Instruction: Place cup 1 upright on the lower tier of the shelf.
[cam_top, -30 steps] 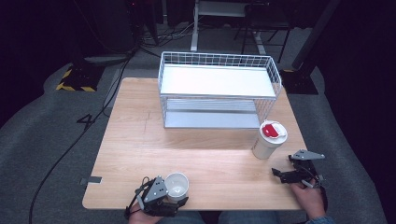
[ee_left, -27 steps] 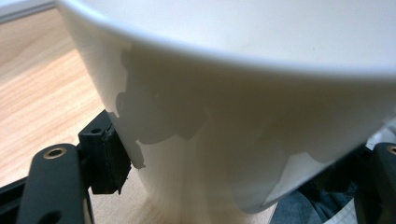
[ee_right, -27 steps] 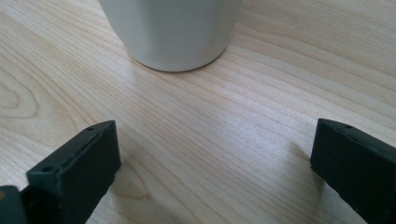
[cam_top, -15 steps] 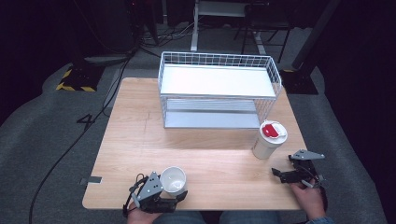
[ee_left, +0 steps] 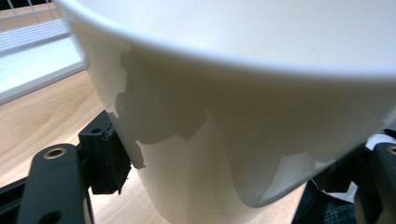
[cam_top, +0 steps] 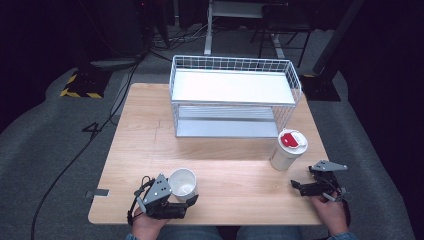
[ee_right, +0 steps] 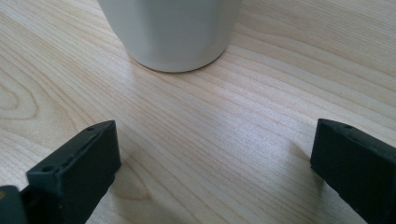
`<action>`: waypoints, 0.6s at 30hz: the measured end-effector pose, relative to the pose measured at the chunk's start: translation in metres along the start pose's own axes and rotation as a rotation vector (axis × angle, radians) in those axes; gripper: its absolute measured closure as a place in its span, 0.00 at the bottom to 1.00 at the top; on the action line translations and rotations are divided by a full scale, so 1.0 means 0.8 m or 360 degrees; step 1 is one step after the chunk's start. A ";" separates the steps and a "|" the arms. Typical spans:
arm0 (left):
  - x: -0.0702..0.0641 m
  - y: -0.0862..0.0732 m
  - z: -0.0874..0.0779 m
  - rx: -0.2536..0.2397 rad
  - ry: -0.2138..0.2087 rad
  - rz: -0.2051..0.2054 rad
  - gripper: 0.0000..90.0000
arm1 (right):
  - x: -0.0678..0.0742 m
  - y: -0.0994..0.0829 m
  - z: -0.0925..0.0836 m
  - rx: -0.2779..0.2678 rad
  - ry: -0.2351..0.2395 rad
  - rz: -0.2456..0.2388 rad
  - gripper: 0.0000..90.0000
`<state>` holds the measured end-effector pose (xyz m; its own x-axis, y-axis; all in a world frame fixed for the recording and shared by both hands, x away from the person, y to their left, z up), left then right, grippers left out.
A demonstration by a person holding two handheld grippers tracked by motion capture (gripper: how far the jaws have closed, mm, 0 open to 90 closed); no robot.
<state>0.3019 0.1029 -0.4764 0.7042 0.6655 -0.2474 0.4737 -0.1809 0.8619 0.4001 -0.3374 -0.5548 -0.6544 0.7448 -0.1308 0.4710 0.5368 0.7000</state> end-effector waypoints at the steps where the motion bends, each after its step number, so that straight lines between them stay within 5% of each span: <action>1: 0.001 0.003 0.000 0.0020 0.0020 0.0007 0.25 | 0.000 0.000 0.000 0.0000 0.0000 0.0001 0.02; 18: 0.010 0.049 0.011 0.0032 0.0030 0.0012 0.25 | 0.000 0.000 0.000 0.0001 -0.0002 0.0001 0.02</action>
<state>0.3305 0.0946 -0.4482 0.6980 0.6774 -0.2322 0.4788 -0.2003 0.8548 0.4003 -0.3370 -0.5548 -0.6534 0.7455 -0.1314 0.4715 0.5366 0.6998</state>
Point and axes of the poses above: each handheld gripper's, and its own axes: z roughly forward along the jaws, y roughly out of its top, x roughly to its left, the point moved 7 cm from there along z, roughly forward along the jaws, and after that the axes turned 10 degrees about -z, right-handed, at the moved point
